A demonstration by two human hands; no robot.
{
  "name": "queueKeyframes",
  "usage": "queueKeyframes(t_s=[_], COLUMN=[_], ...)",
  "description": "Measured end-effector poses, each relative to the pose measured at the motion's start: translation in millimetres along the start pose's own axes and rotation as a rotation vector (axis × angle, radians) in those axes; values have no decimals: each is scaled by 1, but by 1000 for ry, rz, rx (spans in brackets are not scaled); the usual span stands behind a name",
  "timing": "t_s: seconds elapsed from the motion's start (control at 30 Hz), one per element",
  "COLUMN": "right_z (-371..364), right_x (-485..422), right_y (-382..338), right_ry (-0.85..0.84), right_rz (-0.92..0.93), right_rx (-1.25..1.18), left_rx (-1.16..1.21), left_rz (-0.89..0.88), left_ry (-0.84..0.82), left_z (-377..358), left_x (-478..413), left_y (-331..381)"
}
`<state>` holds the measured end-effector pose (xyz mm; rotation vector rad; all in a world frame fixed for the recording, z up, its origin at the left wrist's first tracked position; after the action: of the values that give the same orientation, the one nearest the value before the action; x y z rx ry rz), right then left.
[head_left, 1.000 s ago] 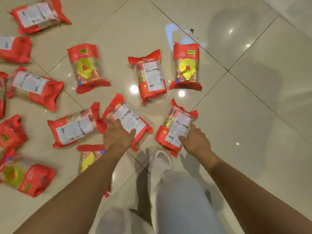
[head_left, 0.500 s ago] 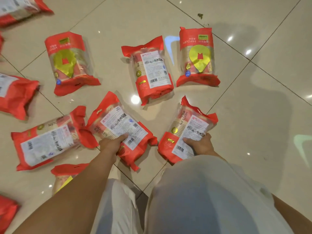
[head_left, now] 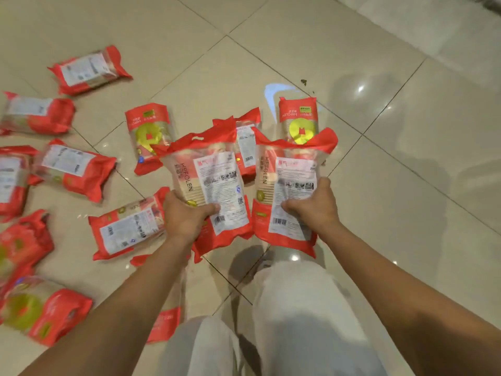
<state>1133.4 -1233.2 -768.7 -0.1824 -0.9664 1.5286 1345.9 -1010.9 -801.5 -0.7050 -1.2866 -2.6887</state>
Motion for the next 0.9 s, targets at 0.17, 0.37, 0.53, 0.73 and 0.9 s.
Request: queueKeyframes(t_s=[0.17,0.37,0.53,0.73,0.9], right_z=[134,295,376,409,400], right_x=[99,250,371,477,529], right_y=[-179,-372,-489,-580,-624], right_ry=[66,143,178,175,107], right_rz=[189,388,553,762,914], right_rx=[-50,-123,-177,-266,-320], left_rx=[32,126,167,249,310], left_rz=[-202,-368,-501,-593,-573], left_ry=[88,175,307,527,665], left_z=[136,328,475,607,676], left_x=[104,234,330,406,435], left_y=[171,358,456,493,483])
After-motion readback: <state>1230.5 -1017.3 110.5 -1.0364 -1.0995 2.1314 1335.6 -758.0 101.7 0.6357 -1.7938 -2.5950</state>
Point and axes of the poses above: each hand's wrist, its own x-axis away from the middle knuckle, its own z-axis out of the back of the hand, y = z × x, the point moved 3 cm from there along -x, towards the middle knuckle, and after that the axes turned 7 degrees about y, right-handed, at the moved point
